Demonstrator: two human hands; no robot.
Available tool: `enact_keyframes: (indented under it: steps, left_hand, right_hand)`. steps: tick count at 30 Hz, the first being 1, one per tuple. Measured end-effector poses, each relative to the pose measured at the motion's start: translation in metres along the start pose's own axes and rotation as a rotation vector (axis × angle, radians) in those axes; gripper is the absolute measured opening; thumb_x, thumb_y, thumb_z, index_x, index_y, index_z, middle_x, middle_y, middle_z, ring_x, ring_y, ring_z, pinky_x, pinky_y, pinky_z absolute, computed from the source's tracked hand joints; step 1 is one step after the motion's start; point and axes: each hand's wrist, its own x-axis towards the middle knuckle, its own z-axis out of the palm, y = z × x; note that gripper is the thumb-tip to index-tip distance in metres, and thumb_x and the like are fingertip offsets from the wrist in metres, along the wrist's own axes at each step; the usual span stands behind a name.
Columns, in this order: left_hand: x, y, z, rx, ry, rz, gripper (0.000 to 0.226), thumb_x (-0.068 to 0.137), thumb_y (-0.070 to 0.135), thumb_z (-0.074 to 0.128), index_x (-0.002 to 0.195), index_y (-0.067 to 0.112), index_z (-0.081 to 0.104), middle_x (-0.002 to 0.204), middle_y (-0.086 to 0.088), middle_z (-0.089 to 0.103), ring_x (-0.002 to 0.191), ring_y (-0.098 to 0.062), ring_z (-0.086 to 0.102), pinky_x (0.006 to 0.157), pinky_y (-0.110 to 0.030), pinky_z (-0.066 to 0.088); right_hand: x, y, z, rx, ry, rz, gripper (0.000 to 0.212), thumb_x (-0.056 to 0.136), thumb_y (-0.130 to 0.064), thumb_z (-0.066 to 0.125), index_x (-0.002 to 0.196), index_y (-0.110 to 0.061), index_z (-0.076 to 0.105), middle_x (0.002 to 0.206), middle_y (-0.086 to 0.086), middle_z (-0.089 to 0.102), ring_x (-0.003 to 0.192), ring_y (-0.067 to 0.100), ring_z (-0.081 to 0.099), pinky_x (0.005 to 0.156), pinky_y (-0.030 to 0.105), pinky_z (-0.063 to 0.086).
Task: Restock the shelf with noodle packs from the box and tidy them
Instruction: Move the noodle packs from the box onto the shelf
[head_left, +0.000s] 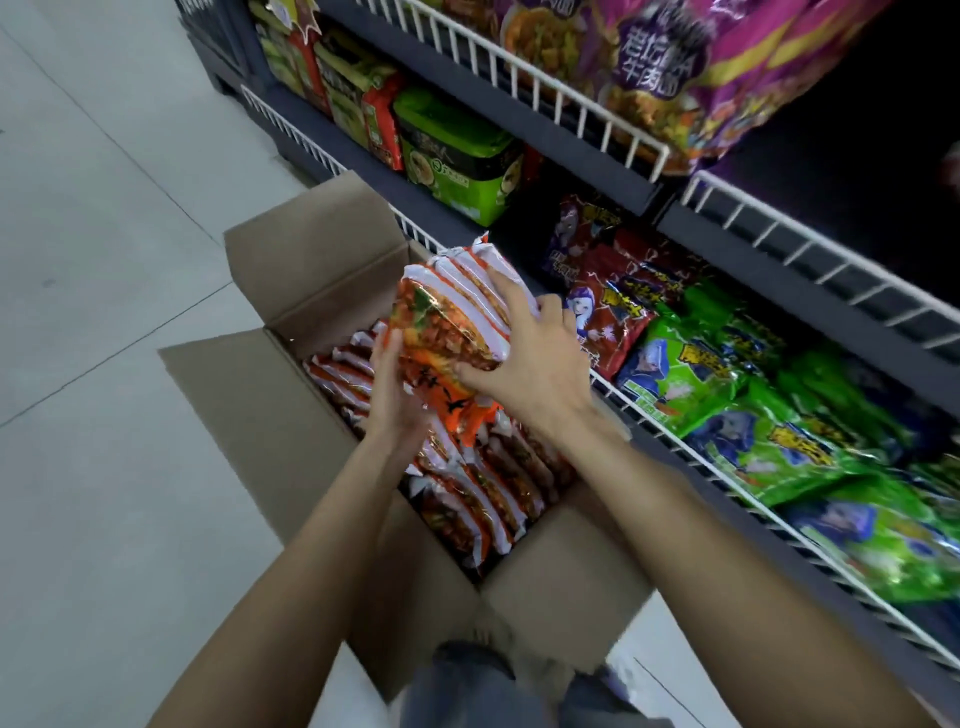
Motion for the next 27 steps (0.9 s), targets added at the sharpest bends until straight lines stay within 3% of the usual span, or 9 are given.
enact_keyframes:
  steps: [4, 8, 11, 14, 16, 18, 21, 24, 27]
  left_hand:
    - [-0.046, 0.013, 0.036, 0.025, -0.190, 0.042, 0.077, 0.080, 0.034, 0.063, 0.147, 0.014, 0.029, 0.144, -0.009, 0.044, 0.128, -0.027, 0.047, 0.103, -0.041, 0.041]
    - [-0.097, 0.015, 0.085, 0.209, -0.388, 0.021, 0.017, 0.096, 0.015, 0.044, 0.106, 0.019, 0.058, 0.091, 0.018, 0.072, 0.092, 0.003, 0.065, 0.083, -0.017, 0.047]
    - [-0.140, 0.006, 0.131, 0.203, -0.504, -0.054, 0.038, 0.097, 0.040, 0.036, 0.113, 0.017, 0.060, 0.099, 0.001, 0.073, 0.094, -0.014, 0.068, 0.075, -0.028, 0.056]
    - [-0.178, -0.011, 0.182, 0.217, -0.659, -0.091, 0.042, 0.097, 0.044, 0.030, 0.106, 0.017, 0.061, 0.088, 0.000, 0.074, 0.081, -0.014, 0.071, 0.067, -0.027, 0.058]
    - [-0.199, -0.027, 0.212, 0.306, -0.742, -0.081, 0.040, 0.094, 0.042, 0.041, 0.120, 0.015, 0.058, 0.094, 0.000, 0.074, 0.085, -0.014, 0.070, 0.070, -0.029, 0.057]
    - [-0.217, -0.045, 0.241, 0.427, -0.849, -0.051, 0.070, 0.078, 0.050, 0.066, 0.137, 0.017, 0.045, 0.109, 0.001, 0.069, 0.095, -0.014, 0.068, 0.072, -0.026, 0.055]
    - [-0.240, -0.079, 0.280, 0.635, -1.018, 0.060, 0.114, 0.047, 0.073, 0.075, 0.143, 0.033, 0.030, 0.127, 0.011, 0.059, 0.109, -0.006, 0.061, 0.088, -0.028, 0.048]
    - [-0.267, -0.110, 0.322, 0.663, -1.095, 0.112, 0.120, 0.045, 0.081, 0.068, 0.146, 0.042, 0.016, 0.139, 0.013, 0.048, 0.117, -0.002, 0.054, 0.099, -0.030, 0.041]
    - [-0.287, -0.139, 0.361, 0.679, -1.170, 0.133, 0.115, 0.050, 0.089, 0.055, 0.147, 0.045, 0.011, 0.150, 0.011, 0.034, 0.130, -0.008, 0.042, 0.112, -0.045, 0.028]
  right_hand:
    - [-0.045, 0.006, -0.044, 0.129, 0.114, 0.077, 0.092, 0.067, -0.060, 0.070, 0.144, -0.042, 0.024, 0.125, 0.004, 0.039, 0.118, 0.026, 0.039, 0.081, 0.037, 0.046]
    - [-0.090, 0.024, -0.092, 0.386, 0.300, 0.148, 0.087, 0.067, -0.058, 0.075, 0.140, -0.041, 0.031, 0.132, -0.004, 0.045, 0.119, 0.015, 0.041, 0.087, 0.031, 0.042]
    - [-0.128, 0.046, -0.124, 0.683, 0.410, 0.236, 0.084, 0.065, -0.057, 0.078, 0.136, -0.041, 0.037, 0.139, -0.018, 0.043, 0.129, 0.010, 0.041, 0.099, 0.036, 0.042]
    - [-0.167, 0.075, -0.158, 0.871, 0.519, 0.332, 0.086, 0.059, -0.058, 0.082, 0.132, -0.047, 0.039, 0.137, -0.018, 0.048, 0.123, 0.013, 0.052, 0.095, 0.048, 0.049]
    - [-0.194, 0.100, -0.182, 0.982, 0.599, 0.399, 0.085, 0.057, -0.052, 0.084, 0.130, -0.045, 0.042, 0.136, -0.013, 0.051, 0.121, 0.014, 0.055, 0.096, 0.047, 0.049]
    - [-0.222, 0.129, -0.207, 1.070, 0.667, 0.482, 0.083, 0.053, -0.054, 0.085, 0.126, -0.046, 0.047, 0.136, -0.008, 0.052, 0.120, 0.019, 0.056, 0.099, 0.049, 0.047]
    - [-0.259, 0.164, -0.239, 1.167, 0.718, 0.577, 0.085, 0.051, -0.057, 0.085, 0.126, -0.046, 0.047, 0.131, -0.003, 0.058, 0.114, 0.022, 0.060, 0.097, 0.050, 0.048]
    - [-0.288, 0.194, -0.265, 1.206, 0.790, 0.586, 0.078, 0.063, -0.049, 0.081, 0.131, -0.036, 0.046, 0.118, -0.003, 0.066, 0.104, 0.021, 0.066, 0.079, 0.039, 0.054]
    - [-0.311, 0.229, -0.288, 1.284, 0.914, 0.631, 0.064, 0.071, -0.047, 0.077, 0.126, -0.032, 0.048, 0.117, -0.001, 0.064, 0.105, 0.022, 0.065, 0.082, 0.042, 0.055]
